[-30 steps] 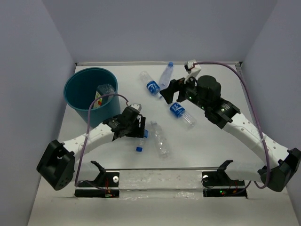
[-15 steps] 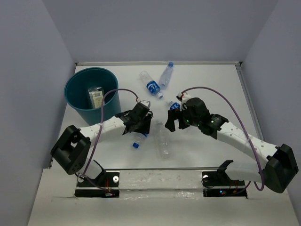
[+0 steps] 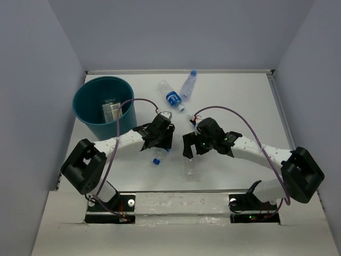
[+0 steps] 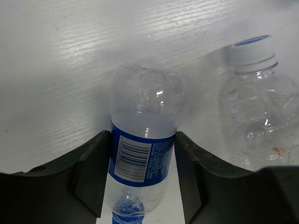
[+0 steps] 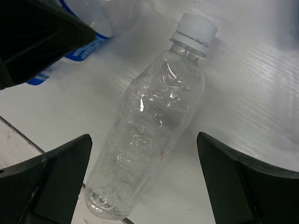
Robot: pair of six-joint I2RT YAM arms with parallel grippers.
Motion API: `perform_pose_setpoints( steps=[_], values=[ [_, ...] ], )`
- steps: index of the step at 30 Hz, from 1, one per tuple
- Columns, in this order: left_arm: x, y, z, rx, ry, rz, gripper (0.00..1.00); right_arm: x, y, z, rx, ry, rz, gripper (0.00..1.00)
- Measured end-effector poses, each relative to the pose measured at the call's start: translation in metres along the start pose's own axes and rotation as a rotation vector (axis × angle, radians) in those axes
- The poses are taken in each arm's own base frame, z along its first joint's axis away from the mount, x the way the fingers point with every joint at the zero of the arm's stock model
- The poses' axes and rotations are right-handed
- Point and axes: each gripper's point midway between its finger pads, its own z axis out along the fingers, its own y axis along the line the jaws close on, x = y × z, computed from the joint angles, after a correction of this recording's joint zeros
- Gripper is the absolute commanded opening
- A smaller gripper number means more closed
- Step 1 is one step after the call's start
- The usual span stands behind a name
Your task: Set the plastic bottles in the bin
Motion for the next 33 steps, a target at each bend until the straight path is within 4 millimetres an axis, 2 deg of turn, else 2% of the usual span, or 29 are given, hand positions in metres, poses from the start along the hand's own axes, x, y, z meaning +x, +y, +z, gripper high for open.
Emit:
perform_pose_setpoints(
  steps=[3, 5, 7, 9, 10, 11, 12, 13, 15, 16, 19, 21, 22, 25, 29, 32, 33],
  values=[
    [0.003, 0.006, -0.008, -0.026, 0.013, 0.004, 0.21, 0.006, -0.009, 0.009, 0.038, 0.021, 0.012, 0.99],
    [0.003, 0.012, -0.024, -0.051, 0.017, 0.006, 0.21, 0.009, -0.015, 0.011, 0.067, 0.025, 0.017, 0.97],
    [-0.018, 0.009, -0.05, -0.046, -0.034, -0.001, 0.22, 0.01, -0.018, 0.014, 0.083, 0.027, 0.021, 0.96],
    [-0.057, -0.002, -0.083, -0.009, -0.147, -0.017, 0.22, 0.013, -0.021, 0.019, 0.094, 0.038, 0.024, 0.95],
    [-0.087, -0.012, -0.111, 0.029, -0.245, -0.033, 0.22, 0.015, -0.023, 0.023, 0.098, 0.047, 0.027, 0.93],
    [-0.123, -0.021, -0.15, 0.075, -0.371, -0.054, 0.22, 0.017, -0.024, 0.026, 0.101, 0.055, 0.027, 0.91],
    [-0.15, -0.026, -0.186, 0.113, -0.486, -0.074, 0.22, 0.021, -0.026, 0.031, 0.108, 0.069, 0.029, 0.9],
    [-0.161, -0.027, -0.206, 0.13, -0.542, -0.085, 0.22, 0.025, -0.028, 0.034, 0.113, 0.083, 0.031, 0.84],
    [-0.194, -0.02, -0.277, 0.156, -0.745, -0.127, 0.26, 0.029, -0.03, 0.038, 0.119, 0.1, 0.032, 0.76],
    [-0.202, -0.013, -0.301, 0.149, -0.818, -0.144, 0.26, 0.026, -0.029, 0.039, 0.116, 0.092, 0.034, 0.66],
    [-0.212, 0.021, -0.352, 0.053, -0.972, -0.205, 0.27, 0.02, -0.027, 0.042, 0.108, 0.079, 0.038, 0.56],
    [-0.218, 0.048, -0.374, -0.053, -1.051, -0.239, 0.3, 0.018, -0.025, 0.043, 0.101, 0.075, 0.04, 0.47],
    [-0.221, 0.061, -0.379, -0.114, -1.079, -0.254, 0.3, 0.018, -0.024, 0.043, 0.096, 0.074, 0.044, 0.41],
    [-0.226, 0.096, -0.376, -0.286, -1.103, -0.268, 0.3, 0.017, -0.022, 0.043, 0.086, 0.07, 0.048, 0.37],
    [-0.231, 0.153, -0.34, -0.538, -1.046, -0.278, 0.31, 0.009, -0.015, 0.04, 0.058, 0.041, 0.051, 0.36],
    [-0.23, 0.184, -0.309, -0.646, -0.975, -0.28, 0.48, -0.003, -0.007, 0.031, 0.028, -0.004, 0.048, 0.36],
    [-0.228, 0.192, -0.298, -0.672, -0.949, -0.281, 0.66, -0.007, -0.003, 0.027, 0.014, -0.022, 0.046, 0.36]
  ],
)
